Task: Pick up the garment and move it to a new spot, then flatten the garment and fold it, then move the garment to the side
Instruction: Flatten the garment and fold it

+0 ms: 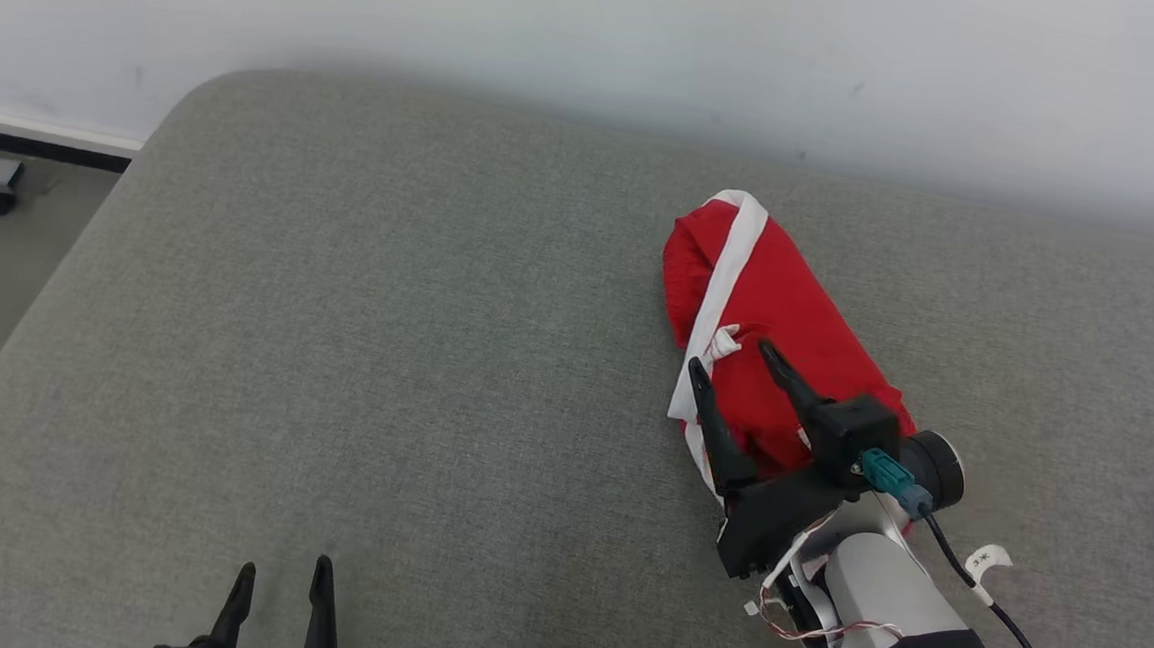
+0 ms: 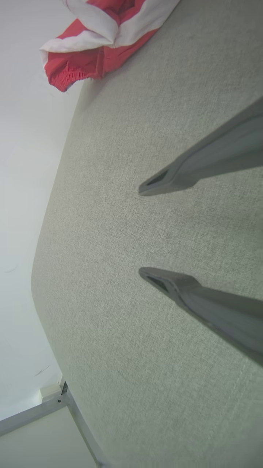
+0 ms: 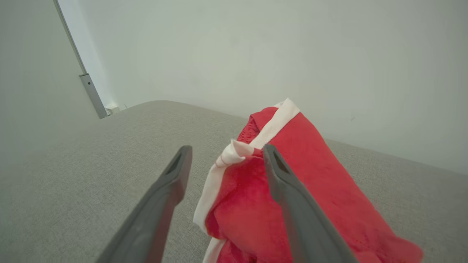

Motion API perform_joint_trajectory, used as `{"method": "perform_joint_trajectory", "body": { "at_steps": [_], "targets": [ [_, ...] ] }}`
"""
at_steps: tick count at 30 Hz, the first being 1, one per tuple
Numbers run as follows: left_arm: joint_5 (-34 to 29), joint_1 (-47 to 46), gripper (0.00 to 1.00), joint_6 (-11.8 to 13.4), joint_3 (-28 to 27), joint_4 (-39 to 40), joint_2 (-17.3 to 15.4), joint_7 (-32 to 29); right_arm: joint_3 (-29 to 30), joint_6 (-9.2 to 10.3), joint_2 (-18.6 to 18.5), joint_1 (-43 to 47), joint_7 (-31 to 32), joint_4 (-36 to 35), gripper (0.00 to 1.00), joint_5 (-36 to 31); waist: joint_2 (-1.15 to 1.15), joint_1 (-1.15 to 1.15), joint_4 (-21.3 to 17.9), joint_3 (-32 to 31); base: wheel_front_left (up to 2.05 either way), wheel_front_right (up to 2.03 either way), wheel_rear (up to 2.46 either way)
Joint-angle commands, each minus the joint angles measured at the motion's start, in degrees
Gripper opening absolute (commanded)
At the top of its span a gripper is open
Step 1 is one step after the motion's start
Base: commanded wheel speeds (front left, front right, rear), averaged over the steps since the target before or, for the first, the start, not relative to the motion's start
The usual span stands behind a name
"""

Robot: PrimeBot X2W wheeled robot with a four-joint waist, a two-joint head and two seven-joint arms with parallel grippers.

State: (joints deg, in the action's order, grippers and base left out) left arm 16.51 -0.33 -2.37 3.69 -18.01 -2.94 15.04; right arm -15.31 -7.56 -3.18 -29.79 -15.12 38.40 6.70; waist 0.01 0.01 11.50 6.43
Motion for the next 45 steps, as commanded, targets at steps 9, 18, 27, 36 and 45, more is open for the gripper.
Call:
{"method": "perform_joint_trajectory", "body": {
  "at_steps": [9, 18, 27, 36, 45],
  "targets": [
    [1.7, -1.5, 1.00, 1.2, 1.0, 0.7, 0.1, 0.2, -0.7, 0.17, 0.1, -4.8, 0.0, 7.5, 0.23, 1.2, -0.01, -0.01, 1.4, 2.3, 0.00, 0.00, 0.00],
    [2.3, -3.0, 1.00, 1.2, 1.8, 1.1, 0.1, 0.2, 2.7, 0.17, -0.3, -8.4, 0.0, 5.5, 0.00, 1.3, -0.01, -0.01, 0.5, 3.8, 0.00, 0.00, 0.00],
    [2.8, -4.1, 1.00, 1.0, 4.0, 0.9, 0.1, 0.2, 10.5, 0.17, -9.1, -17.9, 0.0, 3.1, 0.00, -2.7, -0.01, -0.01, 1.4, 5.9, 0.00, 0.00, 0.00],
    [3.7, -4.7, 1.00, 1.3, 6.2, 0.9, 0.1, 0.2, 23.3, 0.17, -18.0, -22.3, 0.0, 12.5, 0.00, -10.6, -0.01, -0.01, 3.2, 8.0, 0.00, 0.00, 0.00],
    [3.2, -5.8, 1.00, 1.7, 6.5, 0.6, 0.1, 0.2, 34.9, 0.17, -18.1, -19.4, 0.0, 17.3, 1.00, -17.5, -0.01, -0.01, 2.1, 8.7, 0.00, 0.00, 0.00]
  ]
}}
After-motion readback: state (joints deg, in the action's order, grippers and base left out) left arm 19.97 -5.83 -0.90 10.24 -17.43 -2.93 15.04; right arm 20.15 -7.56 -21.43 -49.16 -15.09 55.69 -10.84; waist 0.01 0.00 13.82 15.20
